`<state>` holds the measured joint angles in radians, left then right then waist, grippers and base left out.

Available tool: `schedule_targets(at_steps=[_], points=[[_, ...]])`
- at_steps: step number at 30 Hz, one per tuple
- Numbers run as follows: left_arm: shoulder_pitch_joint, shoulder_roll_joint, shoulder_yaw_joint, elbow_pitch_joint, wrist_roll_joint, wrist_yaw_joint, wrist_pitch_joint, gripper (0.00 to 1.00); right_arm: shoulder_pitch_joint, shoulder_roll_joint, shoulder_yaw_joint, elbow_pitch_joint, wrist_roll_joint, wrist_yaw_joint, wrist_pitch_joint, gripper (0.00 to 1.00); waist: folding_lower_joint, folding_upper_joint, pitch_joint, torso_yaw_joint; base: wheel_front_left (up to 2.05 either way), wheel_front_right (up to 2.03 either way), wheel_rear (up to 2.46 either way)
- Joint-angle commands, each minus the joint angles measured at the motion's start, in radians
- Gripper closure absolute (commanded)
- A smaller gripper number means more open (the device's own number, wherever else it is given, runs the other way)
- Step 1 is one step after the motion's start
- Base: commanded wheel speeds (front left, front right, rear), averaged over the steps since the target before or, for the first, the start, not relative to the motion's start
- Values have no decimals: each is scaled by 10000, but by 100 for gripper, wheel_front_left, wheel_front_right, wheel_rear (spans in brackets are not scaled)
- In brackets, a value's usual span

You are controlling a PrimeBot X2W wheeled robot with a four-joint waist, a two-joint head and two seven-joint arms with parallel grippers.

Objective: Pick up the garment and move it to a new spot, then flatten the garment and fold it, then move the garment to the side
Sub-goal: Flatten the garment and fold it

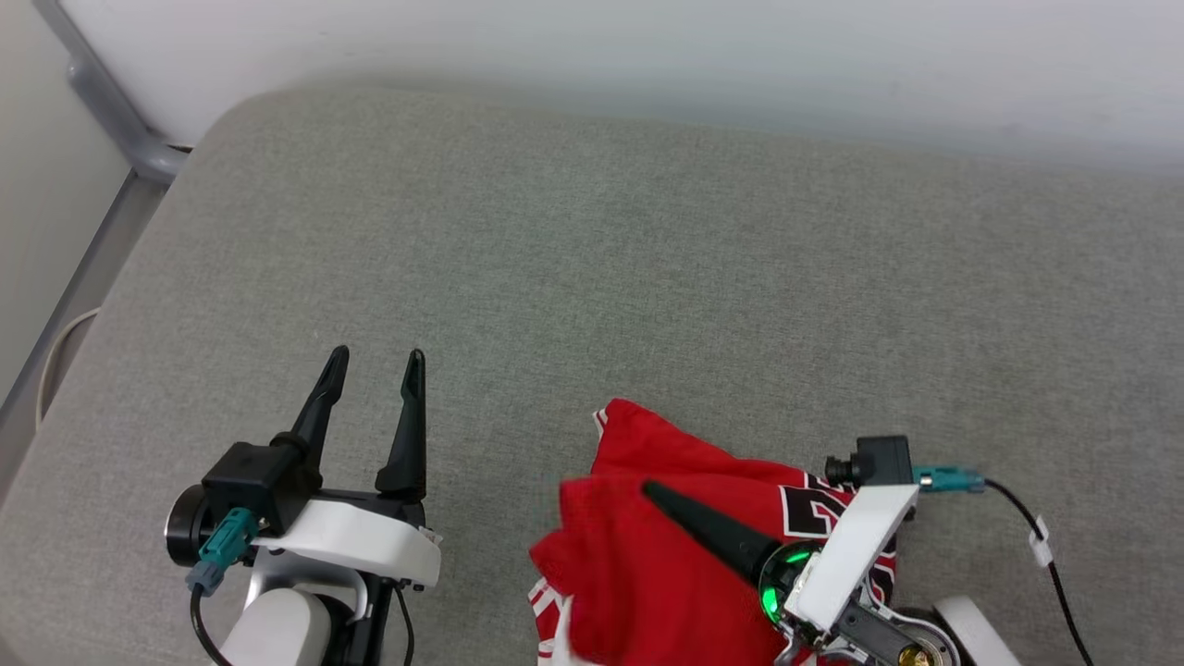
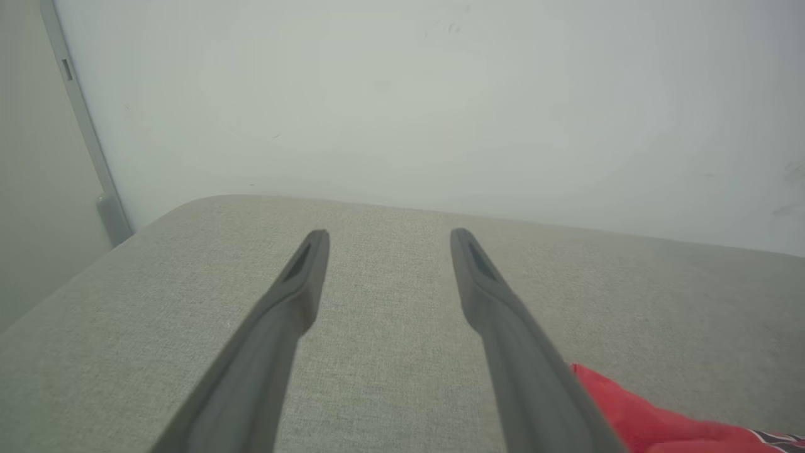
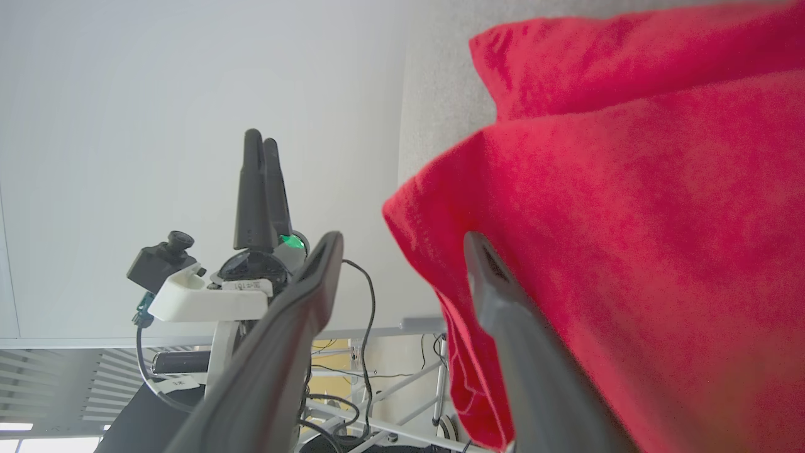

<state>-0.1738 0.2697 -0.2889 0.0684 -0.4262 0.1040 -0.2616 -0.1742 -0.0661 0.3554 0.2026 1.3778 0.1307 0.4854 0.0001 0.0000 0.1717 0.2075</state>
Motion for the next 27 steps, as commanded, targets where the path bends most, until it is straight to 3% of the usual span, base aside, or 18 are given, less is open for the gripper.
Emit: schedule_targets(at_steps=[1,8,16,17,18,20,27], points=[[-16,-51,6,18,35,-38,-44,0,-115,-60,58,-148,-21,-2,-52,0,-1,0,-66,-67,0,0,0],[234,-26,118,66,92,-23,-43,0,-132,-922,29,-1172,-1684,-4,-1890,0,-1,0,-396,-396,0,0,0],[511,113,241,93,38,113,-36,0,176,-1521,-1494,-791,-5331,-4,-4073,0,-1,0,-799,-955,0,0,0],[541,130,247,103,30,122,-34,0,281,-1491,-1805,-787,-5821,-4,-4208,0,-1,0,-865,-1020,0,0,0],[700,172,265,145,19,189,-11,0,583,-1286,-2758,-1102,-7234,-4,-4512,0,-1,0,-1060,-1215,0,0,0],[753,221,298,197,-28,192,-4,0,837,-1037,-3458,-1460,-8210,-4,-4710,0,-1,0,-1172,-1336,0,0,0],[1154,284,317,331,-138,235,54,0,1799,-433,-4413,-3018,-11032,-4,-4917,0,-1,0,-1632,-1672,0,0,0]])
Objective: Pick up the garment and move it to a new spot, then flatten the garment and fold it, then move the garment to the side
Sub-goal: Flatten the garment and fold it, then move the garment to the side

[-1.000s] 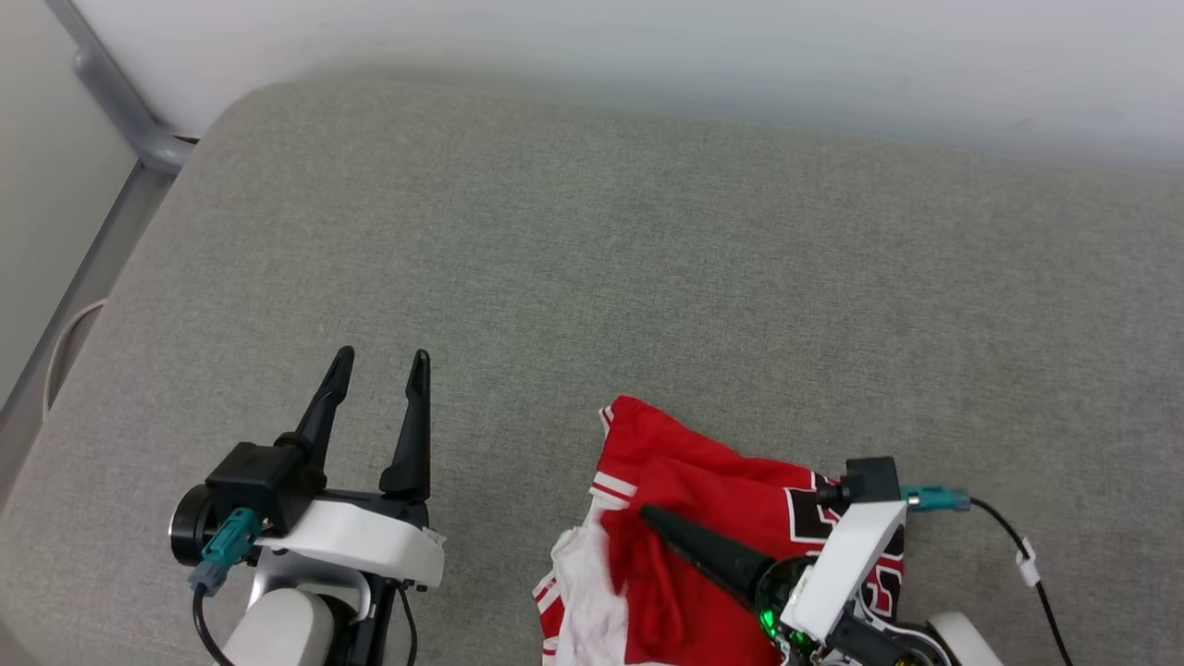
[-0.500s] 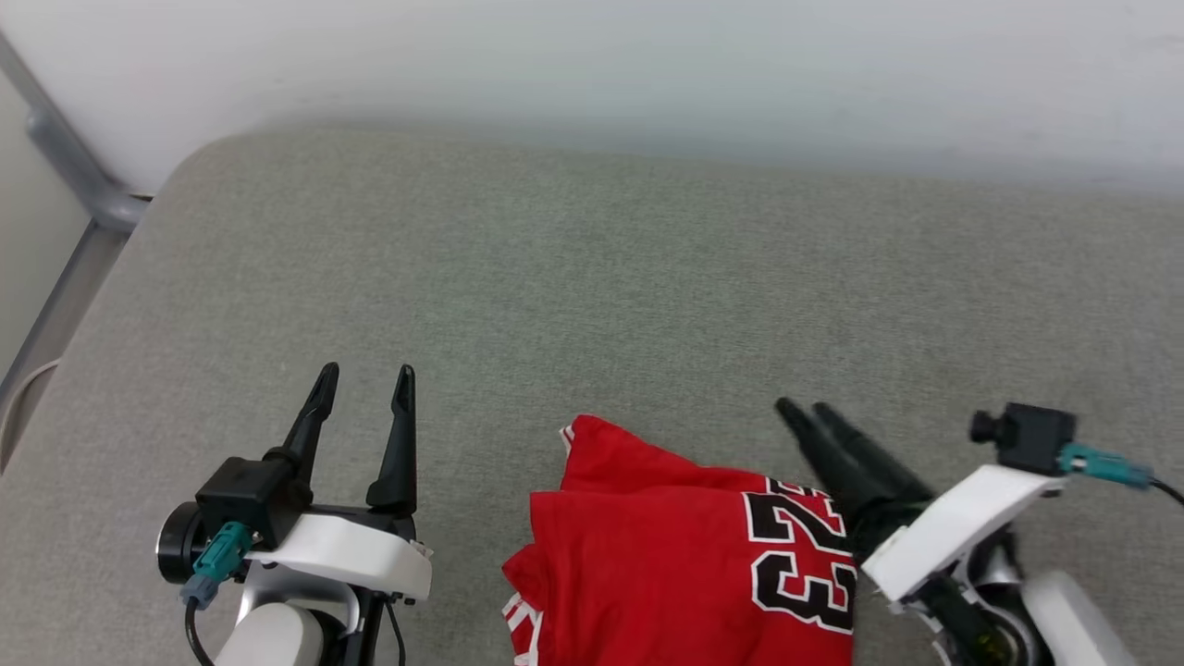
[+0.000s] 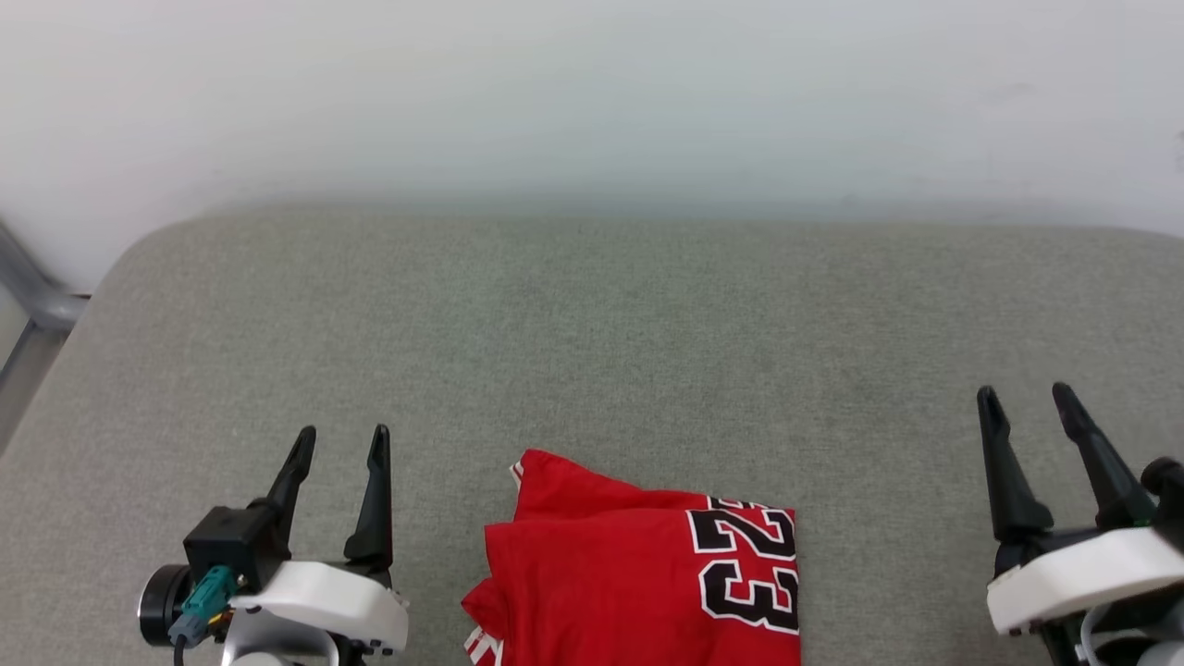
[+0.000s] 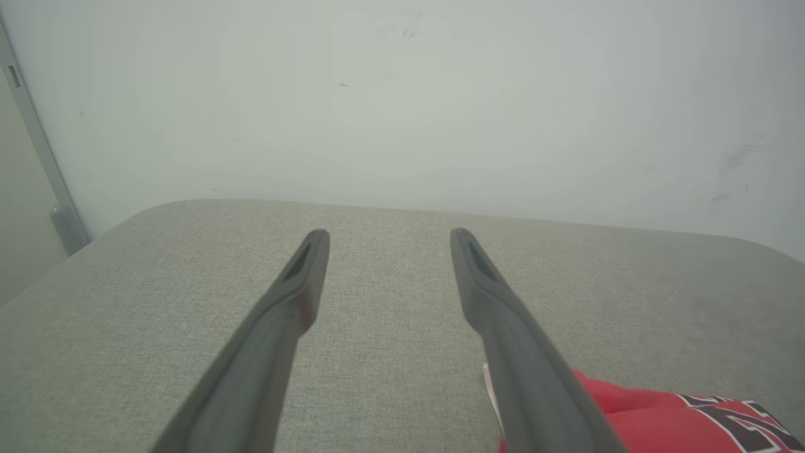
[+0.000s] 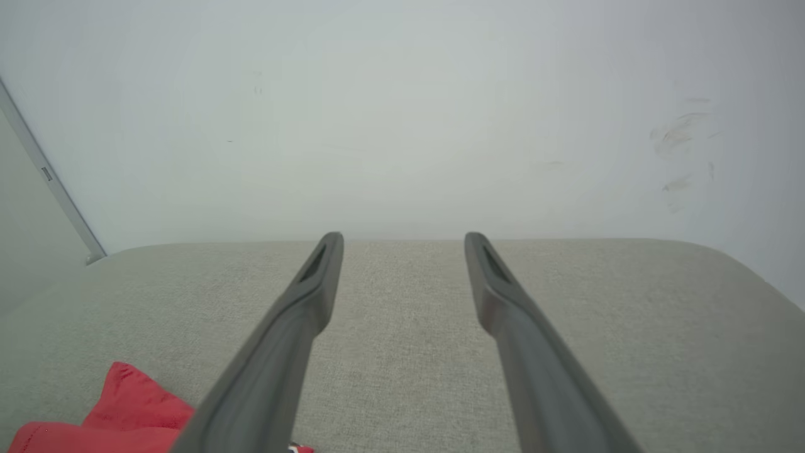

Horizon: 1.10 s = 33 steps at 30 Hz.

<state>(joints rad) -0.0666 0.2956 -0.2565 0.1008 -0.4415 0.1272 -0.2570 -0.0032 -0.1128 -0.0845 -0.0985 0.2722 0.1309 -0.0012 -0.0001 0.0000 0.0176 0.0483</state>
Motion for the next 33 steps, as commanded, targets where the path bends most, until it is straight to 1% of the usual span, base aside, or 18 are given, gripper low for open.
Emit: schedule_targets(at_steps=[1,6,9,18,23,26,29,30,32,33], points=[[149,35,-3,23,8,14,4,0,228,67,11,-132,-173,-6,-46,0,1,0,-166,-110,0,0,0],[495,96,-2,56,55,148,-7,0,833,192,76,-533,-972,-6,-123,0,1,0,-396,-174,0,0,0],[646,151,-5,96,60,171,-18,0,1100,348,167,-680,-1108,-6,-171,0,1,0,-489,-186,0,0,0],[629,210,-5,85,135,186,-45,0,1389,564,194,-1046,-1184,-6,28,0,1,0,-538,-180,0,0,0],[524,176,23,64,138,170,-63,0,1369,609,71,-1140,-1016,-6,256,0,1,0,-494,-177,0,0,0],[434,136,46,27,145,121,-69,0,1343,629,-150,-1066,-516,-7,488,0,1,0,-425,-145,0,0,0],[298,47,21,15,162,46,-80,0,1420,627,-648,-739,677,-6,1014,0,1,0,-306,-9,0,0,0],[206,2,6,21,173,-3,-83,0,1436,629,-815,-625,1023,-6,1280,0,1,0,-243,58,0,0,0],[29,-62,-13,8,199,-75,-88,0,1499,635,-1123,-236,2185,-7,2045,0,1,0,-64,189,0,0,0],[-58,-84,-19,-17,219,-103,-90,0,1493,633,-1276,-130,2420,-7,2359,0,1,0,64,253,0,0,0]])
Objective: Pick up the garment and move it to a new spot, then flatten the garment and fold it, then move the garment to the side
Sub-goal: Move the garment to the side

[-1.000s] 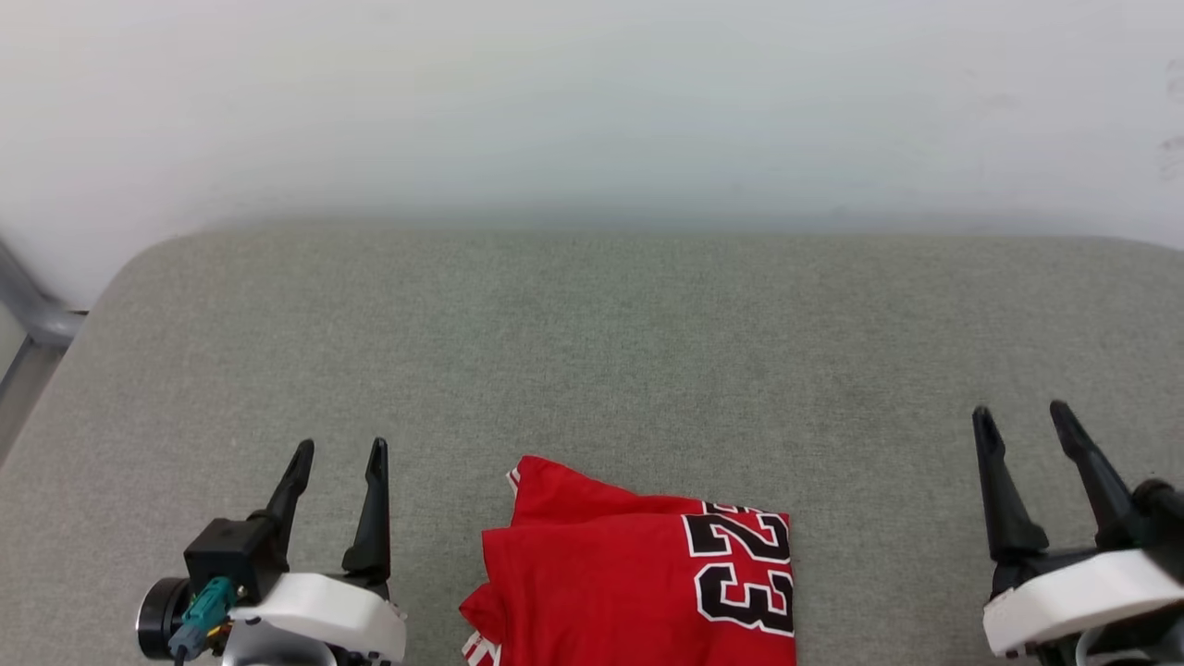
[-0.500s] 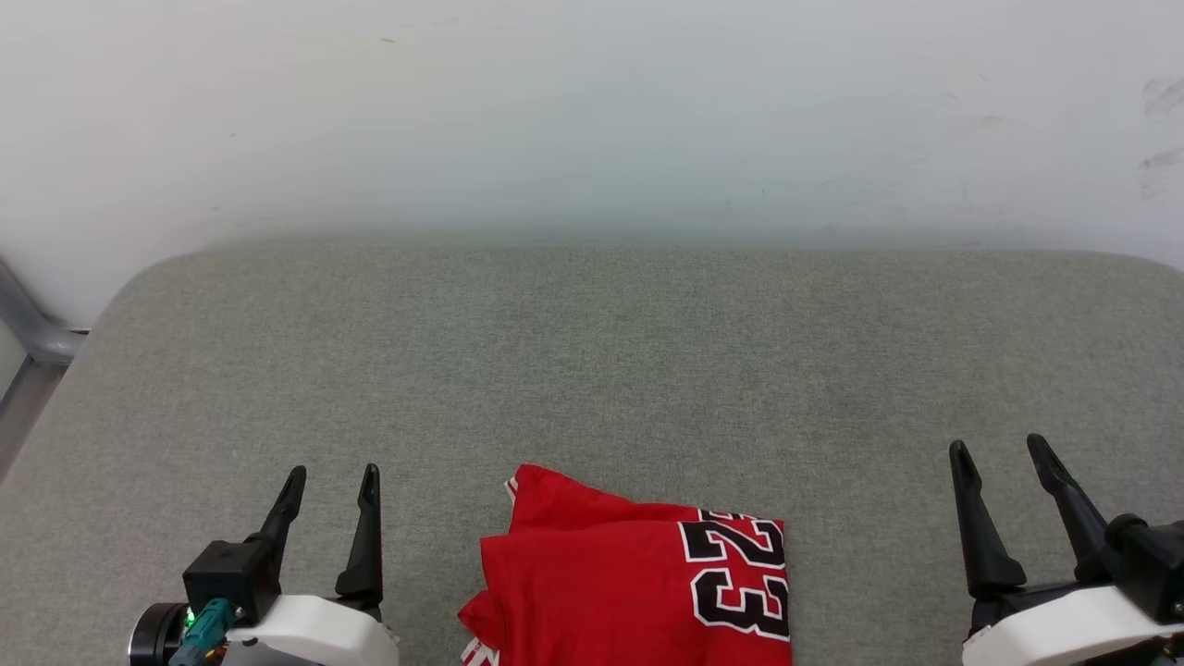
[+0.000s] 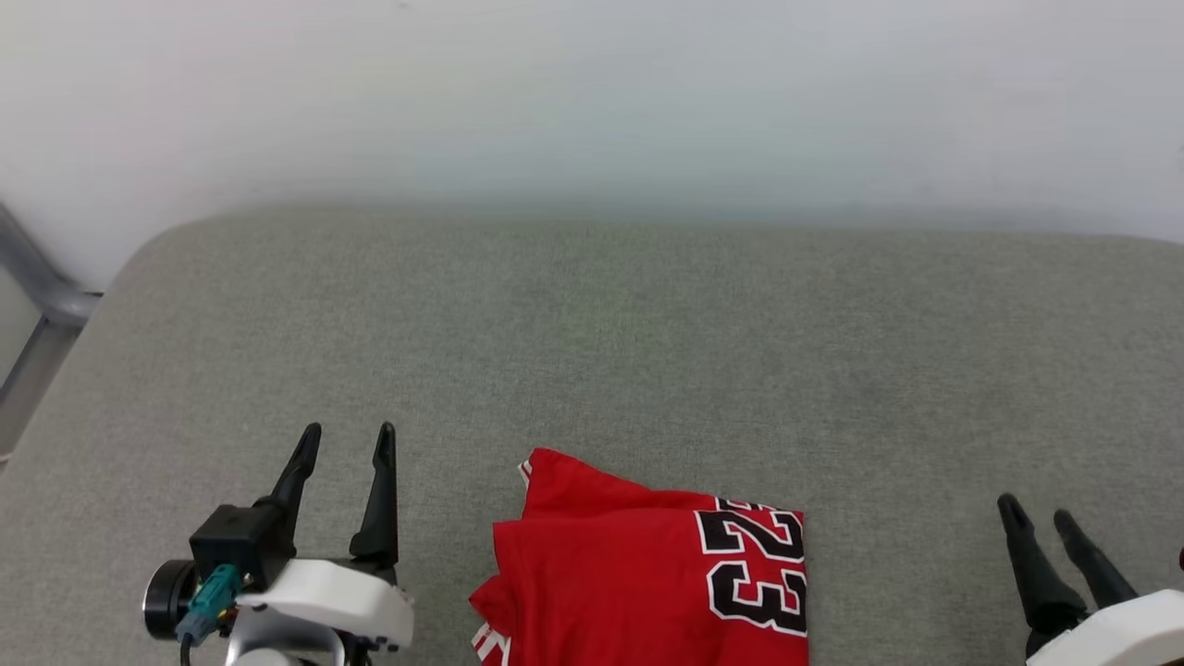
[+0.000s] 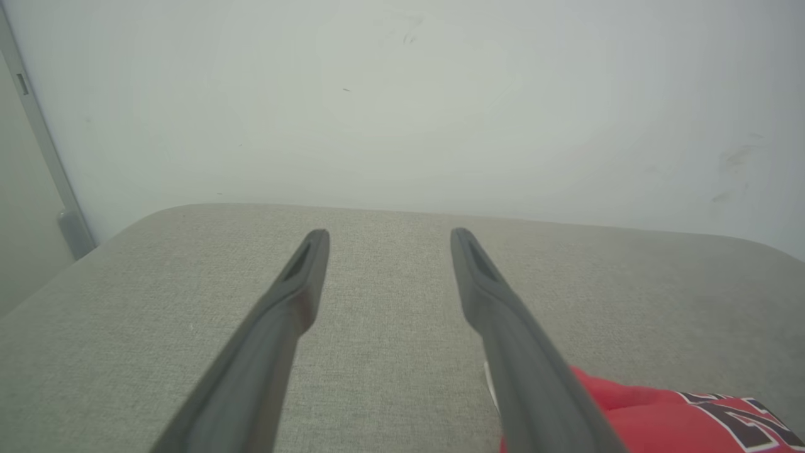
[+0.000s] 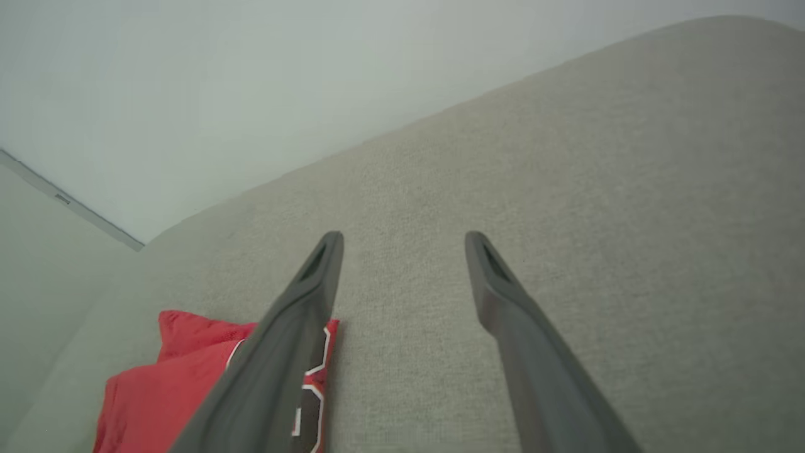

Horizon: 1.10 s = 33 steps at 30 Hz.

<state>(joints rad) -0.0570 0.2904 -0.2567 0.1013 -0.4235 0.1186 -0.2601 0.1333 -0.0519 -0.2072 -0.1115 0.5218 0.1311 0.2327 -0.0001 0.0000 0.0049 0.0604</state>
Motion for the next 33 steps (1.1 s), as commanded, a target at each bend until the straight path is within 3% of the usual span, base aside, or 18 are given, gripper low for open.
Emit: schedule_targets(at_steps=[1,9,16,25,26,28,33], points=[[-237,-62,-2,-46,70,-40,-62,0,105,18,-143,177,228,-9,461,0,1,0,301,183,0,0,0],[-875,-460,259,-240,294,-305,-57,0,-199,-280,554,987,2174,-9,3323,0,1,0,1354,710,0,0,0],[-1296,-907,557,-136,579,-655,-51,0,-782,-485,1543,1667,3413,-9,4054,0,1,0,2083,1097,0,0,0],[-1534,-1371,881,109,943,-1118,-50,0,-782,-643,2489,2782,3494,-31,4812,0,1,0,2439,1432,0,0,0],[-1538,-1413,935,131,987,-1176,-51,0,-824,-675,2544,2834,3408,-35,4755,50,1,0,2453,1443,0,0,0],[-1510,-1510,1036,198,1082,-1237,-51,0,-927,-824,2650,2891,3101,-61,4588,100,1,0,2453,1442,0,0,0],[-1383,-1642,1285,368,1289,-1367,-51,0,-1213,-1054,2877,2659,2965,-18,4096,100,1,0,2182,1318,0,0,0]])
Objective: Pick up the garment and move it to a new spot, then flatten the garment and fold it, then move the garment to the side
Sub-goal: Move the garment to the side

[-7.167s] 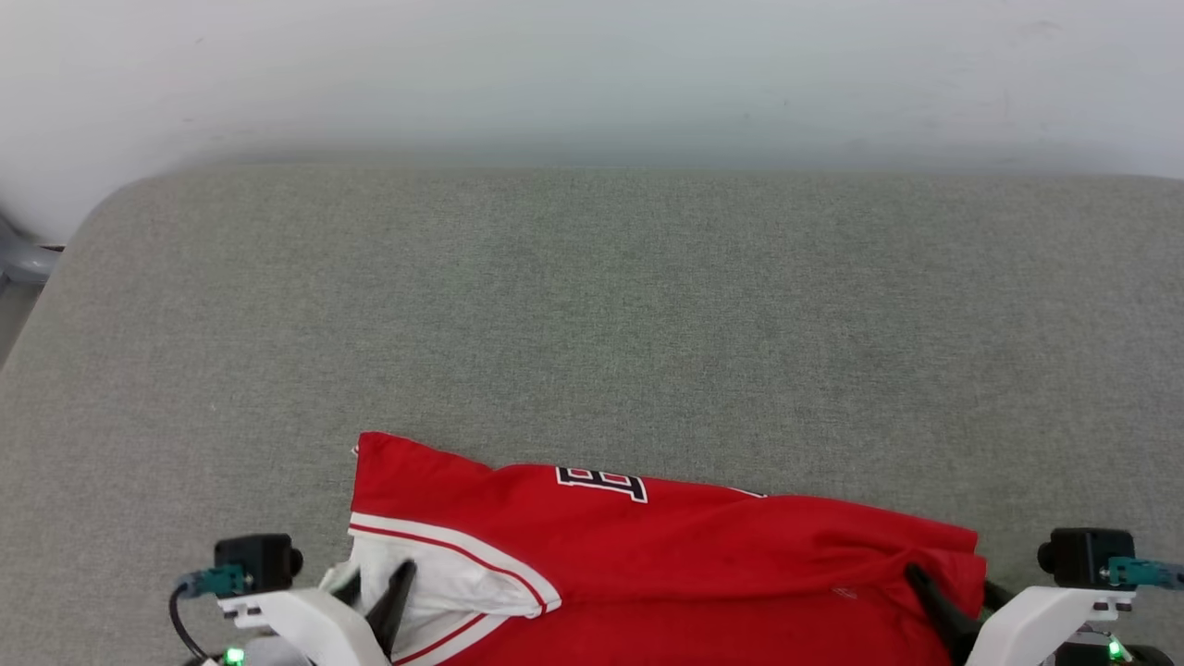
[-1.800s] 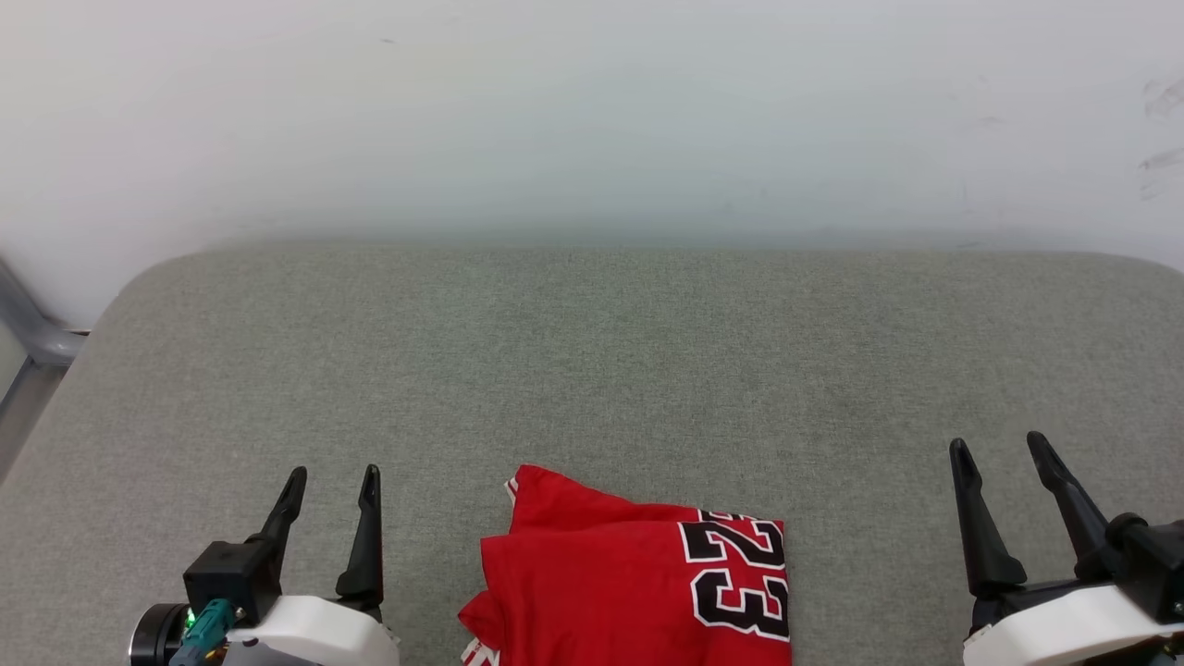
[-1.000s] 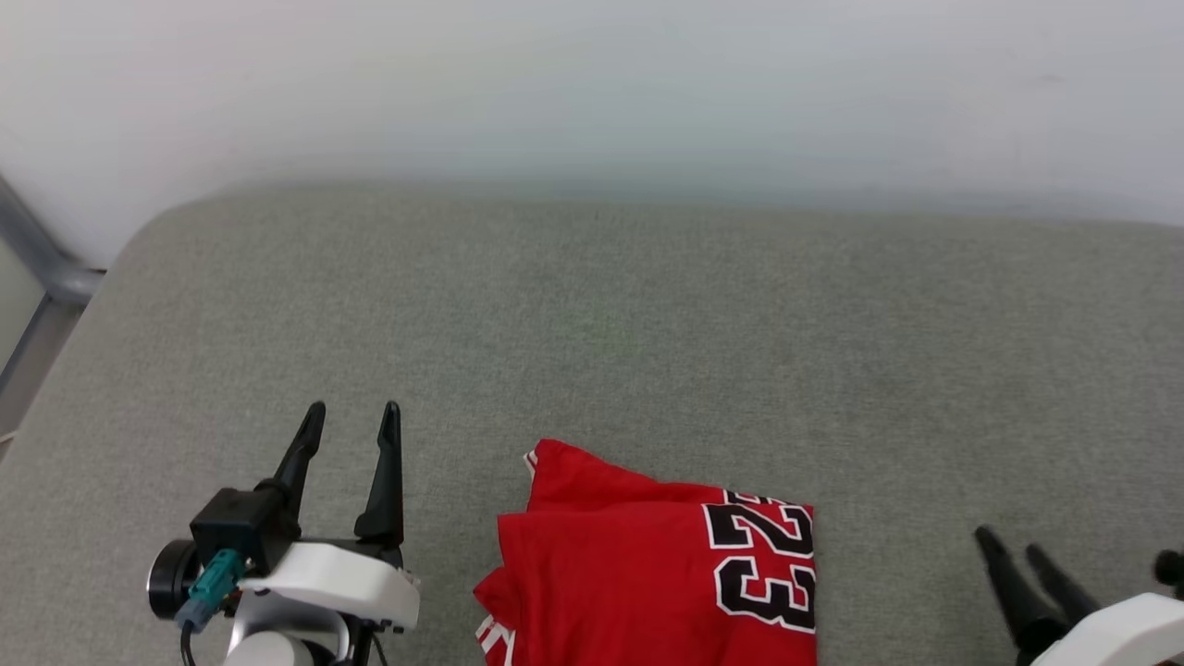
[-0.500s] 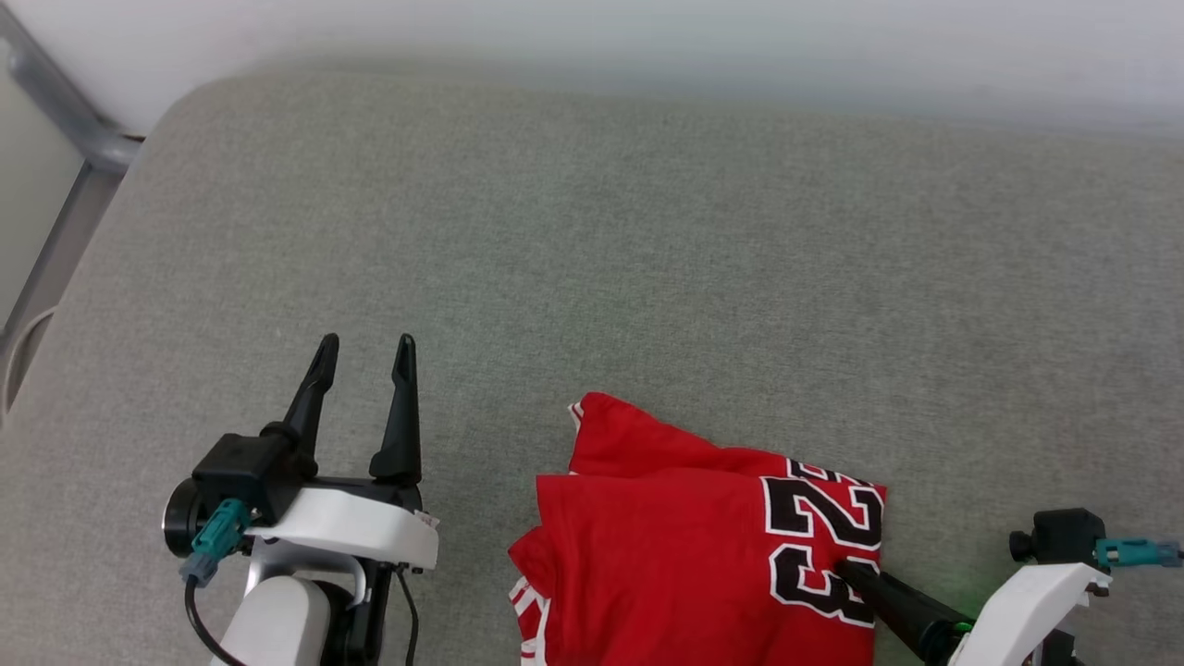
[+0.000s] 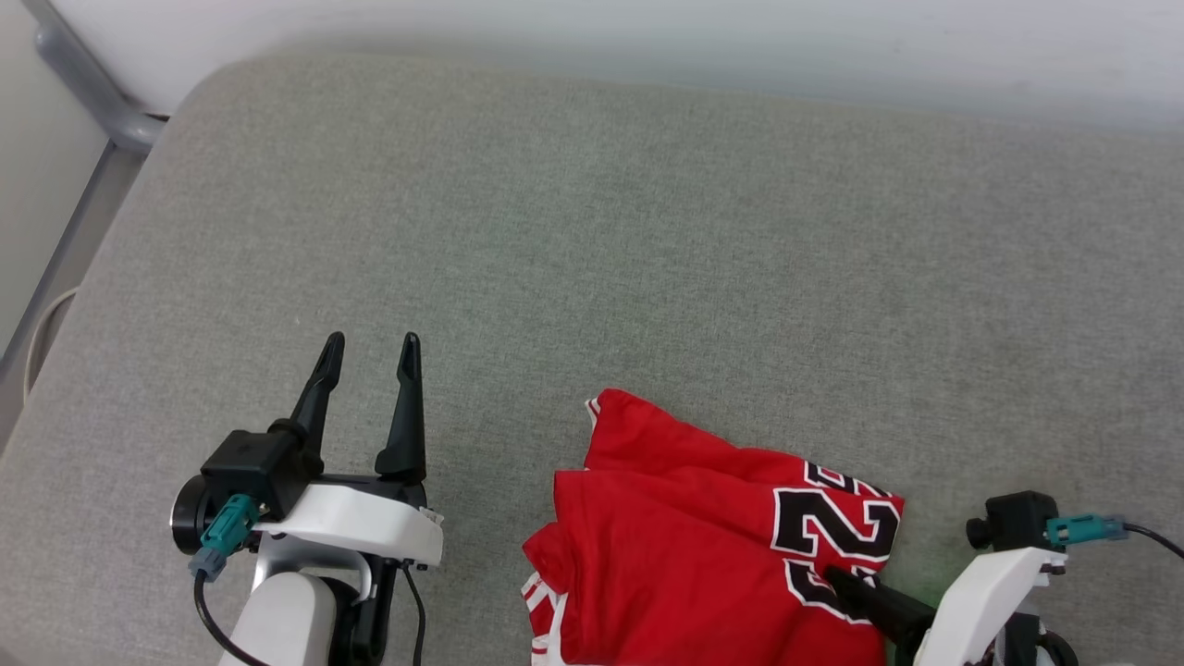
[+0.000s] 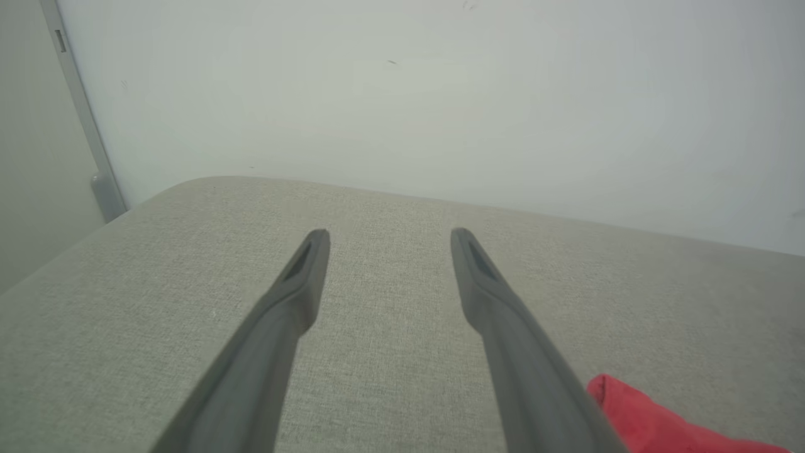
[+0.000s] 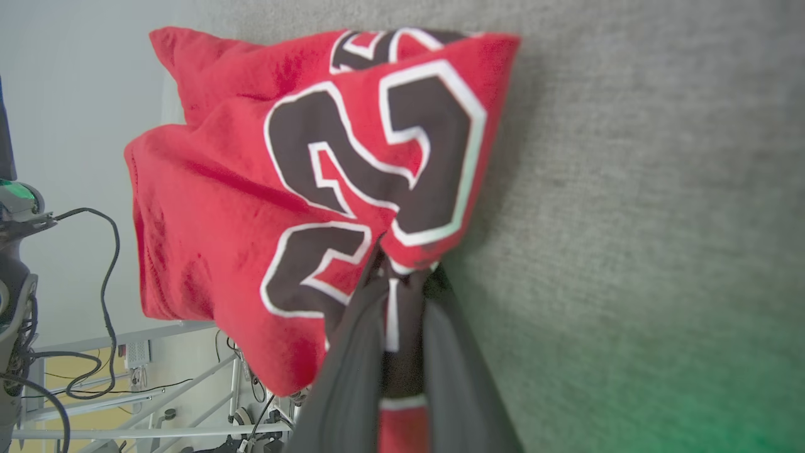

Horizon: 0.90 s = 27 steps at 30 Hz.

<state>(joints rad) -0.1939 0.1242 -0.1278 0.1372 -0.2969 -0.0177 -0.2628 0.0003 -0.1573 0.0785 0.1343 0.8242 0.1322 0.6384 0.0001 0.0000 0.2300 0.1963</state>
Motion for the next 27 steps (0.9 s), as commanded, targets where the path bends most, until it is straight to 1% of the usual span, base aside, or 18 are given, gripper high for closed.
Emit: schedule_targets(at_steps=[1,7,11,15,19,23,27], points=[[19,-2,29,26,65,-50,-24,0,73,-68,70,124,-92,-30,-36,100,-1,0,-160,-81,0,0,0],[293,-40,251,74,312,-170,-24,0,55,-588,211,-435,-482,-24,-390,100,-1,0,-810,-476,0,0,0],[554,14,369,-2,415,-181,-24,0,109,-999,210,-802,-990,-22,-367,100,-1,0,-1130,-1008,0,0,0],[690,54,420,-177,493,-220,-24,0,113,-1492,-46,-1133,-1596,-22,-243,100,-1,0,-1205,-1802,0,0,0],[699,92,397,-372,626,-205,-23,0,-98,-1929,-309,-1349,-2084,-21,-166,100,-1,0,-1006,-2741,0,0,0],[512,139,231,-664,796,-217,-23,0,-609,-2119,-383,-1342,-2437,-21,-244,100,-1,0,-543,-3737,0,0,0],[150,260,105,-1104,926,-289,111,0,-1505,-2234,-122,-1179,-2741,-21,-495,100,-1,0,207,-4644,0,0,0]])
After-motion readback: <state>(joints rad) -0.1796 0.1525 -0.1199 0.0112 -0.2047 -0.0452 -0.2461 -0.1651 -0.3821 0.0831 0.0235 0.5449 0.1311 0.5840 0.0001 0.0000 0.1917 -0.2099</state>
